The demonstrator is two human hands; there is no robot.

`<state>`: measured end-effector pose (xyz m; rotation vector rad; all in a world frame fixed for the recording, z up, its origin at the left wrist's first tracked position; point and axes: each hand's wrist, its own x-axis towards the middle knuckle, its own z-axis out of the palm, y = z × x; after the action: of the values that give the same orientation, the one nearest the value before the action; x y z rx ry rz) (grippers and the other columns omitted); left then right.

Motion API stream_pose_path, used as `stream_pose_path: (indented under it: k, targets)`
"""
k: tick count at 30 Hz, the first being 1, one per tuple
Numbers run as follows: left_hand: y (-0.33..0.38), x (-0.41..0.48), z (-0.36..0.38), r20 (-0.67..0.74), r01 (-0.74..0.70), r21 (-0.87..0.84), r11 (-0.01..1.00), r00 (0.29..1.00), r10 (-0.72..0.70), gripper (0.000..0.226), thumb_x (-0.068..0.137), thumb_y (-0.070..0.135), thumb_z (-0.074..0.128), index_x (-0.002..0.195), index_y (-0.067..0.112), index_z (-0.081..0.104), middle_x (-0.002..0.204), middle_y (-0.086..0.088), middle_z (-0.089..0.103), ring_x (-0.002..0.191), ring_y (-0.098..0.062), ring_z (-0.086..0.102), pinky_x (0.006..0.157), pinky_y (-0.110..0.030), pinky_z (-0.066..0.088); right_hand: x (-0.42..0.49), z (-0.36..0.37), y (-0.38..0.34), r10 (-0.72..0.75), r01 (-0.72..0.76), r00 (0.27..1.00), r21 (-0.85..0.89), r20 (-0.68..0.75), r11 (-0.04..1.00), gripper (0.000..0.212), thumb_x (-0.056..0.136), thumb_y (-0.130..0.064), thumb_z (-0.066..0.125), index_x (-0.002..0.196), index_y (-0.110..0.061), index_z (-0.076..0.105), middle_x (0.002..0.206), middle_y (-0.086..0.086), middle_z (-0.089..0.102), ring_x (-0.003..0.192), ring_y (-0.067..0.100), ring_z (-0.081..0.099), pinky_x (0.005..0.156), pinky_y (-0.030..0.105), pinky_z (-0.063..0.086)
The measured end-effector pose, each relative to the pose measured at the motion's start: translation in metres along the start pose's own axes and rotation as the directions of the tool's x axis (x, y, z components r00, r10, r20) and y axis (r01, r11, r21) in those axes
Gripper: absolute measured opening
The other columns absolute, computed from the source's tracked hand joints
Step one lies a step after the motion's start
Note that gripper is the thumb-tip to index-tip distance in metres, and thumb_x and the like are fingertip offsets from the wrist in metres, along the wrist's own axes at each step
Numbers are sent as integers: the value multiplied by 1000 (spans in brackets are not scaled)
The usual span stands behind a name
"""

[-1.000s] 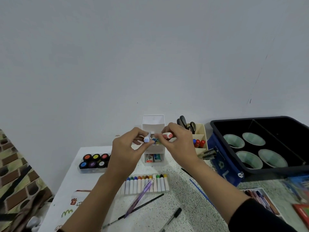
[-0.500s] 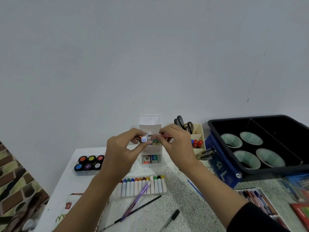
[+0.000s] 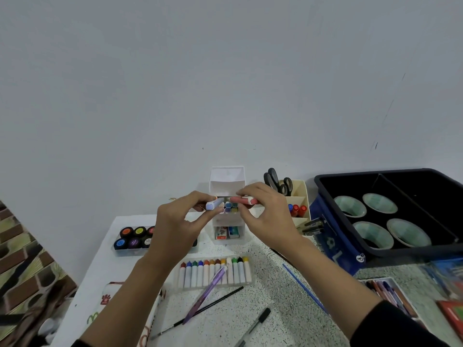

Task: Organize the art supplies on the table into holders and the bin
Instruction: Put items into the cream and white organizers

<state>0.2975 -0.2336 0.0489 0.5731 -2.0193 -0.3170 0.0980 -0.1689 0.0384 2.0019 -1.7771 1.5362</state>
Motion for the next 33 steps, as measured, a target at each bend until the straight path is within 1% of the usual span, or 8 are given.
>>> stream_pose_path:
  k: [2, 7, 13, 17, 19, 24, 28, 33]
  targets:
    - [-2, 4, 4, 26, -11, 26, 1000, 1000, 11, 21, 87, 34, 73, 97, 15, 74, 85, 15, 69, 80, 4, 62, 75, -10, 48, 0, 1, -1, -16, 16, 1000, -16, 21, 1000, 15, 90, -11, 70, 105, -11, 72, 97, -4, 68, 86, 4, 60, 78, 11, 45]
    - [-12, 18, 15, 124, -10, 34, 999, 992, 5, 23, 89, 41, 72, 93, 18, 71, 82, 14, 66, 79, 1, 58, 71, -8, 42, 3, 7, 1, -70, 85, 993, -153, 99, 985, 15, 92, -17, 70, 107, -15, 69, 96, -5, 69, 91, 13, 57, 79, 34, 50]
    - [-35, 26, 23, 174, 16, 138, 990, 984, -40, 31, 87, 52, 67, 96, 23, 75, 92, 13, 68, 85, -10, 51, 72, -23, 39, 3, 15, 9, -101, 126, 991, -330, 92, 936, 10, 94, -21, 67, 104, -19, 69, 105, -11, 69, 109, 19, 53, 86, 40, 42]
    - [-42, 24, 24, 225, 80, 142, 987, 968, -111, 32, 86, 48, 67, 108, 26, 75, 106, 9, 56, 97, -6, 46, 79, -16, 36, 4, 17, 8, -58, 113, 988, -420, 142, 901, 14, 97, -22, 54, 107, -23, 65, 110, -13, 69, 117, 20, 47, 83, 42, 36]
    - [-46, 21, 23, 237, 102, 141, 985, 962, -134, 31, 90, 51, 61, 111, 31, 74, 115, 8, 50, 103, -6, 44, 83, -15, 35, 6, 19, 7, -52, 123, 985, -470, 163, 874, 13, 97, -21, 56, 107, -24, 63, 109, -13, 70, 118, 20, 46, 82, 43, 34]
    - [-49, 19, 26, 292, 235, 70, 969, 925, -245, 35, 96, 55, 45, 113, 37, 69, 143, 9, 41, 131, -2, 35, 103, -27, 33, 9, 26, 5, -56, 129, 987, -537, 150, 834, 14, 92, -17, 65, 104, -24, 63, 97, -11, 73, 110, 22, 46, 77, 41, 28]
    - [-49, 18, 30, 309, 261, 26, 965, 916, -256, 34, 98, 53, 42, 117, 39, 67, 128, 15, 53, 120, 0, 45, 103, -28, 40, 15, 26, 6, -49, 130, 985, -538, 163, 833, 13, 91, -16, 69, 97, -26, 63, 88, -13, 72, 94, 18, 38, 74, 38, 24]
    - [-51, 14, 34, 297, 242, 83, 967, 920, -256, 41, 101, 51, 39, 122, 30, 67, 131, 8, 55, 115, -1, 47, 90, -10, 34, 17, 20, 8, -100, 142, 989, -494, 110, 858, 14, 89, -18, 71, 101, -24, 71, 96, -7, 70, 92, 24, 53, 75, 43, 35]
